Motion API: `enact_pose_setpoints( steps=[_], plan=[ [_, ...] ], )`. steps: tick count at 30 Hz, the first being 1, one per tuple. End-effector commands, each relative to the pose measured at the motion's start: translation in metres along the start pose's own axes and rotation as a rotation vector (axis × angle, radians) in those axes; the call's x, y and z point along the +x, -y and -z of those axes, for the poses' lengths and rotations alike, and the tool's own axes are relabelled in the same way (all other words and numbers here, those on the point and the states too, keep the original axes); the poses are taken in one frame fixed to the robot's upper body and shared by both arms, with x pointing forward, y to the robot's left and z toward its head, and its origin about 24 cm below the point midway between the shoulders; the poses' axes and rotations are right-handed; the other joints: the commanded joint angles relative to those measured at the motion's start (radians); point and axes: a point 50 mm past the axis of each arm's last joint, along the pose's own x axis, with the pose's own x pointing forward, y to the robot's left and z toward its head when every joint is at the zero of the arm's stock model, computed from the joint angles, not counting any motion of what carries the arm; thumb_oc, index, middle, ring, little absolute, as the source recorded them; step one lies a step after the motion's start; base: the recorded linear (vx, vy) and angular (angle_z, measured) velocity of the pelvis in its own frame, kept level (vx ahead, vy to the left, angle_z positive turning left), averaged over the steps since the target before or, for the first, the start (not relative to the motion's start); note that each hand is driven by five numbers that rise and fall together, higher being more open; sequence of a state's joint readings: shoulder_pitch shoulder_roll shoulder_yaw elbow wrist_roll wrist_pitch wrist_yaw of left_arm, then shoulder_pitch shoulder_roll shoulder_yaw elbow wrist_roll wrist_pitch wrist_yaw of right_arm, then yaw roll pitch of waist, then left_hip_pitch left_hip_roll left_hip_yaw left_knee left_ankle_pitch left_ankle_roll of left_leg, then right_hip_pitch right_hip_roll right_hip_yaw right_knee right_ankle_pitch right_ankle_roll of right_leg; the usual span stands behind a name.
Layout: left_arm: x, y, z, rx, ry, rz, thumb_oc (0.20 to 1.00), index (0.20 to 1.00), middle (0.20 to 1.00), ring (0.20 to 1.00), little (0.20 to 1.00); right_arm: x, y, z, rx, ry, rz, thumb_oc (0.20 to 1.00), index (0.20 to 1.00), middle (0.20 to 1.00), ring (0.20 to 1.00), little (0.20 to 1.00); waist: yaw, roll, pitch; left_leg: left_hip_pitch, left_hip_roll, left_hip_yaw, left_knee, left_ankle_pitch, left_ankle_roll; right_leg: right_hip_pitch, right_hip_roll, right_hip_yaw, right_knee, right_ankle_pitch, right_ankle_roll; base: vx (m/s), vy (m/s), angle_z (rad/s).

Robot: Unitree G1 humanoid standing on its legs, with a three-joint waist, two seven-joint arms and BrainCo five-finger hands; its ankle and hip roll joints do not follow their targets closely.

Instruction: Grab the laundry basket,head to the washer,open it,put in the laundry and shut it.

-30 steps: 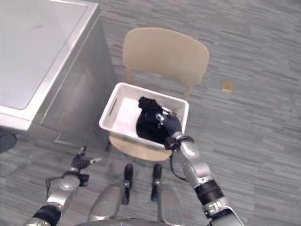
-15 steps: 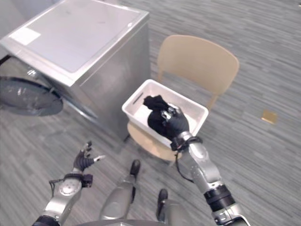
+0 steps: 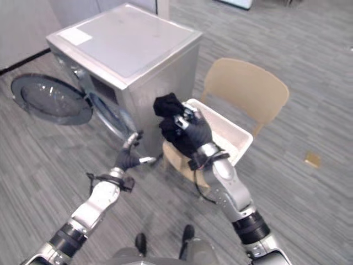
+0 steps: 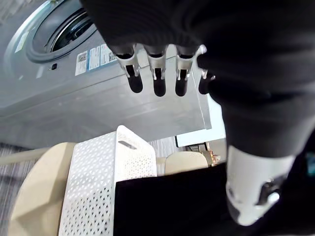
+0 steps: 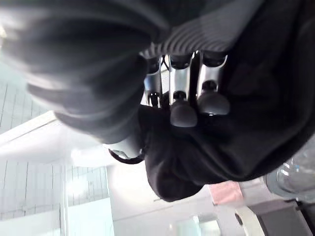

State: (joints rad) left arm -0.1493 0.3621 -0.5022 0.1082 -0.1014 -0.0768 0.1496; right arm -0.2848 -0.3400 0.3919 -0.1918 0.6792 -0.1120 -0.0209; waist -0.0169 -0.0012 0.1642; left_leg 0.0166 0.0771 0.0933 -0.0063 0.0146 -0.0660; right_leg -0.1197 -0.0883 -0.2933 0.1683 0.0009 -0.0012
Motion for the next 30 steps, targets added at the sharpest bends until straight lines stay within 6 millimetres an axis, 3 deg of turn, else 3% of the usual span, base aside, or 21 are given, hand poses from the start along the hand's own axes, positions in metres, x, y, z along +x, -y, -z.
enact_pose_setpoints(
  steps=[1, 7, 8, 9, 13, 16, 19, 21, 22, 25, 26, 27, 28, 29, 30],
  plan=[
    [0.003, -0.006, -0.008, 0.039, 0.058, -0.044, 1.000, 1.000, 1.000, 1.000, 1.000, 0.019, -0.037, -0.044, 0.096, 0.252, -0.163, 0.200, 0.200, 0.200, 0.200, 0.200, 0.013, -0.038, -0.068, 0.008, -0.044, -0.019, -0.065, 0.030, -0.002, 0.121, 0.033, 0.097, -0.146, 0.002, 0.083, -0.02, 0.092, -0.06],
    [0.023, 0.006, -0.020, 0.115, 0.100, -0.068, 1.000, 1.000, 1.000, 1.000, 1.000, 0.030, -0.069, -0.041, 0.216, 0.251, -0.274, 0.200, 0.200, 0.200, 0.200, 0.200, 0.008, -0.052, -0.091, 0.025, -0.056, -0.008, -0.078, 0.024, 0.010, 0.133, 0.025, 0.116, -0.163, 0.017, 0.097, -0.02, 0.080, 0.01],
    [0.028, 0.003, -0.026, 0.135, 0.127, -0.111, 0.567, 0.567, 0.567, 0.567, 0.567, 0.030, -0.072, -0.039, 0.235, 0.242, -0.274, 0.200, 0.200, 0.200, 0.200, 0.200, 0.004, -0.055, -0.093, 0.028, -0.056, -0.004, -0.080, 0.023, 0.012, 0.134, 0.023, 0.122, -0.166, 0.023, 0.100, -0.04, 0.067, -0.05],
    [0.028, 0.003, -0.026, 0.135, 0.127, -0.111, 0.200, 0.200, 0.200, 0.200, 0.200, 0.030, -0.072, -0.039, 0.235, 0.242, -0.274, 0.200, 0.200, 0.200, 0.200, 0.200, 0.004, -0.054, -0.093, 0.029, -0.056, -0.004, -0.080, 0.023, 0.012, 0.134, 0.023, 0.122, -0.166, 0.023, 0.100, -0.02, 0.038, -0.06],
    [0.027, -0.007, -0.030, 0.106, 0.142, -0.174, 0.200, 0.200, 0.200, 0.200, 0.200, 0.019, -0.066, -0.029, 0.268, 0.194, -0.246, 0.200, 0.200, 0.200, 0.200, 0.200, -0.003, -0.052, -0.098, 0.028, -0.060, 0.007, -0.081, 0.022, 0.015, 0.133, 0.021, 0.132, -0.176, 0.036, 0.107, -0.02, 0.029, -0.15],
    [0.016, -0.019, -0.025, 0.094, 0.131, -0.204, 0.200, 0.200, 0.200, 0.200, 0.200, 0.003, -0.046, -0.007, 0.261, 0.093, -0.161, 0.200, 0.200, 0.200, 0.200, 0.200, -0.008, -0.047, -0.097, 0.030, -0.063, 0.020, -0.081, 0.022, 0.016, 0.131, 0.020, 0.141, -0.188, 0.049, 0.112, -0.03, 0.020, -0.06],
    [0.007, -0.025, -0.021, 0.080, 0.116, -0.213, 0.200, 0.200, 0.200, 0.200, 0.200, -0.005, -0.036, 0.001, 0.234, 0.049, -0.123, 0.200, 0.200, 0.200, 0.200, 0.200, -0.007, -0.044, -0.097, 0.029, -0.063, 0.026, -0.081, 0.022, 0.016, 0.132, 0.020, 0.146, -0.199, 0.056, 0.115, -0.03, 0.014, -0.13],
    [-0.007, -0.034, -0.012, 0.038, 0.083, -0.221, 0.200, 0.200, 0.200, 0.200, 0.200, -0.022, -0.011, 0.012, 0.148, -0.022, -0.029, 0.200, 0.200, 0.200, 0.200, 0.200, -0.008, -0.039, -0.094, 0.025, -0.063, 0.034, -0.081, 0.025, 0.014, 0.132, 0.020, 0.149, -0.210, 0.065, 0.119, -0.04, 0.006, -0.15],
    [-0.008, -0.034, -0.012, 0.038, 0.082, -0.220, 0.200, 0.200, 0.200, 0.200, 0.200, -0.022, -0.011, 0.012, 0.148, -0.023, -0.028, 0.200, 0.200, 0.200, 0.200, 0.200, -0.007, -0.039, -0.095, 0.025, -0.063, 0.034, -0.081, 0.025, 0.014, 0.132, 0.020, 0.149, -0.211, 0.065, 0.119, -0.03, 0.003, -0.06],
    [-0.023, -0.045, 0.000, 0.010, 0.034, -0.227, 0.200, 0.200, 0.200, 0.200, 0.200, -0.044, 0.019, 0.023, 0.003, -0.128, 0.071, 0.200, 0.200, 0.200, 0.200, 0.200, -0.008, -0.035, -0.093, 0.024, -0.065, 0.036, -0.081, 0.027, 0.012, 0.136, 0.018, 0.147, -0.220, 0.070, 0.122, -0.01, -0.001, -0.03],
    [-0.029, -0.048, 0.004, 0.000, 0.015, -0.227, 0.200, 0.200, 0.200, 0.200, 0.200, -0.050, 0.027, 0.023, -0.061, -0.154, 0.087, 0.250, 0.250, 0.250, 0.250, 0.250, -0.008, -0.034, -0.093, 0.025, -0.065, 0.035, -0.081, 0.027, 0.011, 0.138, 0.018, 0.146, -0.223, 0.070, 0.123, 0.00, 0.000, 0.00],
    [-0.029, -0.048, 0.004, 0.000, 0.014, -0.227, 0.200, 0.200, 0.200, 0.200, 0.200, -0.050, 0.027, 0.023, -0.061, -0.154, 0.087, 0.445, 0.445, 0.445, 0.445, 0.445, -0.008, -0.034, -0.093, 0.025, -0.065, 0.035, -0.081, 0.027, 0.011, 0.138, 0.018, 0.146, -0.223, 0.070, 0.123, 0.00, 0.000, 0.00],
    [-0.038, -0.056, 0.014, 0.005, -0.031, -0.248, 0.200, 0.200, 0.200, 0.200, 0.200, -0.063, 0.043, 0.024, -0.194, -0.209, 0.129, 0.881, 0.881, 0.881, 0.881, 0.881, -0.007, -0.033, -0.090, 0.024, -0.065, 0.033, -0.081, 0.030, 0.011, 0.138, 0.018, 0.148, -0.224, 0.072, 0.123, 0.00, 0.000, 0.00],
    [-0.042, -0.057, 0.016, 0.000, -0.042, -0.243, 0.200, 0.200, 0.200, 0.200, 0.200, -0.071, 0.047, 0.025, -0.202, -0.235, 0.148, 1.000, 1.000, 1.000, 1.000, 1.000, -0.007, -0.031, -0.091, 0.026, -0.065, 0.032, -0.081, 0.029, 0.010, 0.141, 0.018, 0.145, -0.226, 0.071, 0.124, 0.00, 0.000, 0.00],
    [-0.053, -0.064, 0.025, 0.011, -0.085, -0.255, 0.200, 0.200, 0.200, 0.200, 0.200, -0.086, 0.062, 0.022, -0.346, -0.284, 0.187, 1.000, 1.000, 1.000, 1.000, 1.000, -0.007, -0.027, -0.088, 0.027, -0.066, 0.029, -0.081, 0.030, 0.010, 0.144, 0.019, 0.142, -0.227, 0.069, 0.124, 0.00, 0.000, 0.00]
  ],
)
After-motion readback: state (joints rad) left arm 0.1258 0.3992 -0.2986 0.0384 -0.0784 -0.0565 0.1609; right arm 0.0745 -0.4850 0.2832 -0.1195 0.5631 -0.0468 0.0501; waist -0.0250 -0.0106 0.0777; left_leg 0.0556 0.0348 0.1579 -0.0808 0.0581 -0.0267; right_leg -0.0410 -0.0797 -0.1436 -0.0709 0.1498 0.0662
